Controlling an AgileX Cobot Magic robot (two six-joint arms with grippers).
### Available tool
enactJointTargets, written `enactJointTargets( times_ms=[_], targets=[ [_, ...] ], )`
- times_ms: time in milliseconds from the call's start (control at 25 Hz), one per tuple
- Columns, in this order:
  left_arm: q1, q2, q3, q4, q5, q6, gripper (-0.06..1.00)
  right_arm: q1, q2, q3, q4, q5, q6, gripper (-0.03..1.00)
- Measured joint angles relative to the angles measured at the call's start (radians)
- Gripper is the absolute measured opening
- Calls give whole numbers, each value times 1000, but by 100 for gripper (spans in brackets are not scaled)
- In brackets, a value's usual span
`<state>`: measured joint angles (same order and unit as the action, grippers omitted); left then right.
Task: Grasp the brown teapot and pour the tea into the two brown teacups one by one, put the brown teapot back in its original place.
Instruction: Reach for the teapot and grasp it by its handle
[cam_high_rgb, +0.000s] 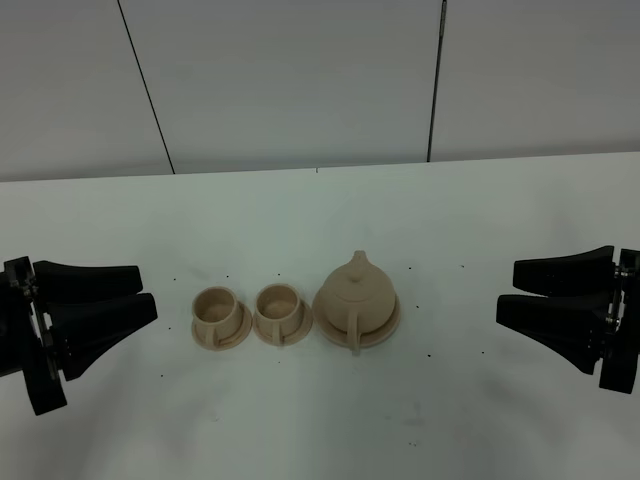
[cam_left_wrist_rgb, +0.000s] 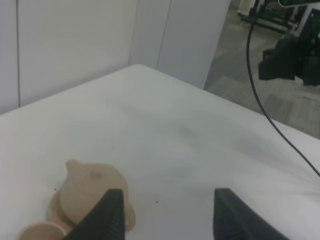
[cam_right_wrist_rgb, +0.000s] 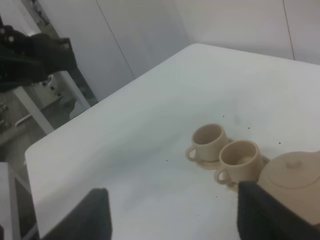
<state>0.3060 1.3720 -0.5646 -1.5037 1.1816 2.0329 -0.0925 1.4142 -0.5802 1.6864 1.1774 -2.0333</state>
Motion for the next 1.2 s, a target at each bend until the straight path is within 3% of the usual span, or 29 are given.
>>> enactJointTargets(
  times_ms=[880,1200],
  targets=[
    [0,-2,0,-38,-1,-35,48,0,0,0,2,6,0,52],
    [0,-233,-51,-88,3,-150,39,0,-57,0,81,22,5,52]
  ],
)
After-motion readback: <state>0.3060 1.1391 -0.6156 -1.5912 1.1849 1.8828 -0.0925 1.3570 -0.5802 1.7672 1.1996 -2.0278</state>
